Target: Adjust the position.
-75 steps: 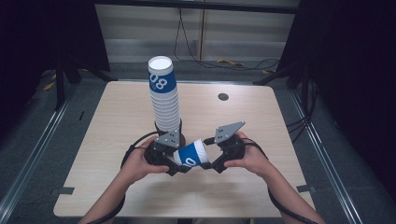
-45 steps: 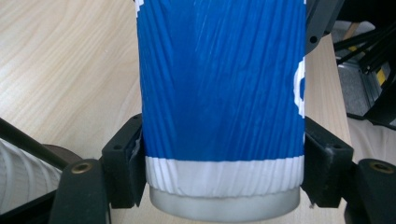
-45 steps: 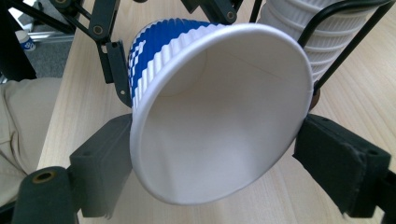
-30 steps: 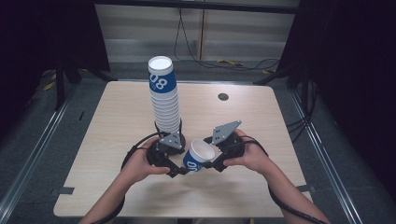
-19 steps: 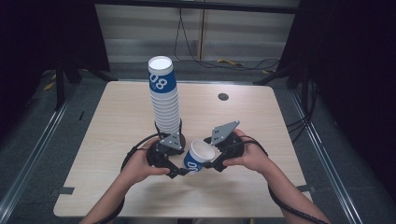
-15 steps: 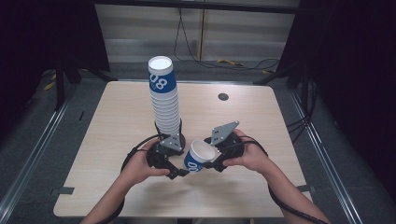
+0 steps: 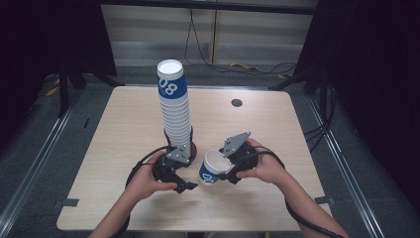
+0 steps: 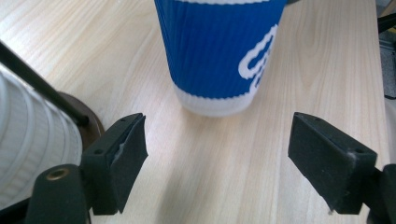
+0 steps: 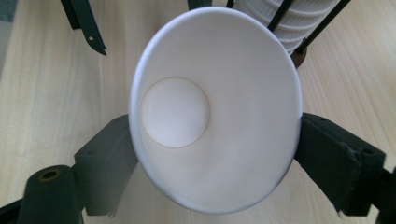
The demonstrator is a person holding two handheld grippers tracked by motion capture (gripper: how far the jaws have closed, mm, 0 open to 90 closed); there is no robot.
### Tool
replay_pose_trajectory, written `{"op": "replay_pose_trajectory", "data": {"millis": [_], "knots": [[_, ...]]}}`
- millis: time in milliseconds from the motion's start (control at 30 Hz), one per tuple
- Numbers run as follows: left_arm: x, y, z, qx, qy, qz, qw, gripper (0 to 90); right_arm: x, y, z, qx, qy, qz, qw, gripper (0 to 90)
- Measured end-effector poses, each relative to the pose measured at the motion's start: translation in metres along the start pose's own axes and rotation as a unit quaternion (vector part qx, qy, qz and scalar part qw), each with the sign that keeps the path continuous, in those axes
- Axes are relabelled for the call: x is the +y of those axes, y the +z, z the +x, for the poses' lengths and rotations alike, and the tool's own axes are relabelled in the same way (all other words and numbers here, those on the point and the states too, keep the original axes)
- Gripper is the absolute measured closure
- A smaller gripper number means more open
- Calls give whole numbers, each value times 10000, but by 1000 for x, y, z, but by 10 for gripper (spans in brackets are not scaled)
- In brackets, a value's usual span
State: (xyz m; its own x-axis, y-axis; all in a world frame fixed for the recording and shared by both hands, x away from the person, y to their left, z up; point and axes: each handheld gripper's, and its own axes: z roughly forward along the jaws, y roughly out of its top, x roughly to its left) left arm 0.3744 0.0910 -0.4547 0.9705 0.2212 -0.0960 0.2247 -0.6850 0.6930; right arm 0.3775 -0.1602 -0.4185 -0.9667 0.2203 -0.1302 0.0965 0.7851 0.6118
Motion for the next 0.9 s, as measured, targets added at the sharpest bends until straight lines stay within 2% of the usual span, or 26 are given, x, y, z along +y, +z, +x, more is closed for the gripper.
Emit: {"op": "replay_pose_trajectory", "data": {"millis": [133, 433, 500, 533, 633, 900], "knots": [[-5, -1, 1, 3, -69, -20, 10000, 190, 0, 4, 2, -37, -47, 203, 9998, 153], [-8, 1, 2, -36, -49, -5, 10000, 189, -2, 5, 2, -92, -83, 374, 9992, 144], [-9, 1, 1, -29, -98, 13, 9999, 189, -2, 5, 2, -134, -85, 406, 9990, 143], [-9, 0, 2, -38, -30, 53, 10000, 189, -2, 5, 2, -134, -74, 412, 9990, 141], [-12, 0, 2, -8, -82, -37, 10000, 189, -1, 6, 3, -69, -36, 366, 9993, 133], [-16, -4, 2, 21, -157, -2, 9999, 189, -1, 9, 4, -39, 118, 242, 9996, 125]]}}
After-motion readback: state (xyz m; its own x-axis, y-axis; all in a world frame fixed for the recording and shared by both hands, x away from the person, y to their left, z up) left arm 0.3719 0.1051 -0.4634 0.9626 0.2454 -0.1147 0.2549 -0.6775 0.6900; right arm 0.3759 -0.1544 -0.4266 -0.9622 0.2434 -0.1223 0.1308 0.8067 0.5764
